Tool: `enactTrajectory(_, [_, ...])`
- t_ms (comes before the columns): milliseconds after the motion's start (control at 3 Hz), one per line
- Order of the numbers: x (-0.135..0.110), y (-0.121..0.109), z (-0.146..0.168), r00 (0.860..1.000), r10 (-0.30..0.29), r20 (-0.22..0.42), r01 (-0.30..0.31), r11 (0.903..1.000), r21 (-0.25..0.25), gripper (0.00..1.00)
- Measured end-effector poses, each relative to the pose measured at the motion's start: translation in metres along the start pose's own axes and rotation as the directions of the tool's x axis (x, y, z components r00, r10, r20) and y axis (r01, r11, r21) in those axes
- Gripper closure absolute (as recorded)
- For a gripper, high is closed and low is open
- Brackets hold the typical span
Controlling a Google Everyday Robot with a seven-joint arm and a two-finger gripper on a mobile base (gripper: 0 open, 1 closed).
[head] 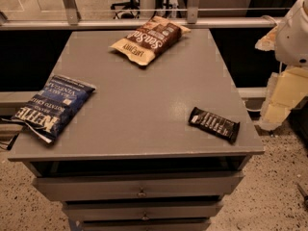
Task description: Move rxbar chocolate near brown chip bag
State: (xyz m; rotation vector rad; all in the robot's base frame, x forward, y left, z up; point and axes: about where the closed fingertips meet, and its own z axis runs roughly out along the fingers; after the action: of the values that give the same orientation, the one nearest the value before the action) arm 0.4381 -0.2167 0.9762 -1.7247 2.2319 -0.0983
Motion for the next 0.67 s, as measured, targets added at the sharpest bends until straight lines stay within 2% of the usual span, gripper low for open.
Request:
enactTrajectory(333, [0.000, 0.000, 0.000, 1.000, 0.000, 0.000, 0.000, 1.0000, 0.000, 0.00])
enactTrajectory(667, [-0.002, -0.001, 0.013, 0.999, 0.030, 0.018, -0.030, 0.9995, 0.010, 0.00])
